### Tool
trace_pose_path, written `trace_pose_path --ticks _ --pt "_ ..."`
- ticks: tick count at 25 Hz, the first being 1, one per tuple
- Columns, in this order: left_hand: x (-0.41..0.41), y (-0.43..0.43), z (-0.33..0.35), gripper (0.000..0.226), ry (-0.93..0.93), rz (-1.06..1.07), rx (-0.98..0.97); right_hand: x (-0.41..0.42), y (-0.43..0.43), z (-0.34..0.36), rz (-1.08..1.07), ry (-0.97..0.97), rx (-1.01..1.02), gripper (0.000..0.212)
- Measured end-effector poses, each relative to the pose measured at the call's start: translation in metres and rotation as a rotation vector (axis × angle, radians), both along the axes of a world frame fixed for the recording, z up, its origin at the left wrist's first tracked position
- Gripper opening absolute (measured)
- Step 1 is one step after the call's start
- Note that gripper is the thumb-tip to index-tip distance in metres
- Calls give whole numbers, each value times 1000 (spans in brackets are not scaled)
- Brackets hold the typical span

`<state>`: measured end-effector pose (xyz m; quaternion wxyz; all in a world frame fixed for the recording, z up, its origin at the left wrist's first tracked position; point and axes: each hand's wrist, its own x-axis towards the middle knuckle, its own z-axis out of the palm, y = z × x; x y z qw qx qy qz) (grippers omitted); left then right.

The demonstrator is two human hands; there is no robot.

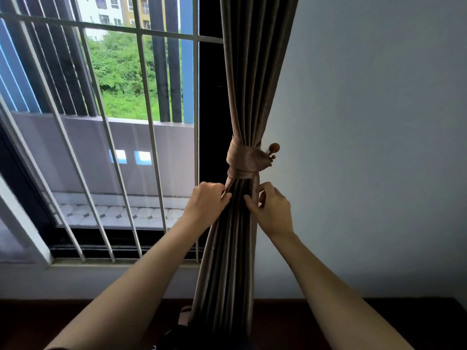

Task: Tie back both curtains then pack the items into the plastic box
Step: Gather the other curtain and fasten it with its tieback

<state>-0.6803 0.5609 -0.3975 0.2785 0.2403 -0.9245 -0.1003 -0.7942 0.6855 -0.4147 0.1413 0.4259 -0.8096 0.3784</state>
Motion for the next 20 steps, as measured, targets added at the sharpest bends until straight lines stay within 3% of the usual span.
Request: trace_pose_path --ticks 5,7,13,20 --pt "27 -19 16 25 176 52 -36 35 -18 23 194 61 -128 15" --pt "38 -31 15 28 167 92 -35 51 -40 27 273 66 -118 20" --pt "83 -123 9 60 -158 287 58 82 -139 23 457 6 137 53" --pt "169 -232 66 63 -411 552 165 131 -253 70 706 58 348 88"
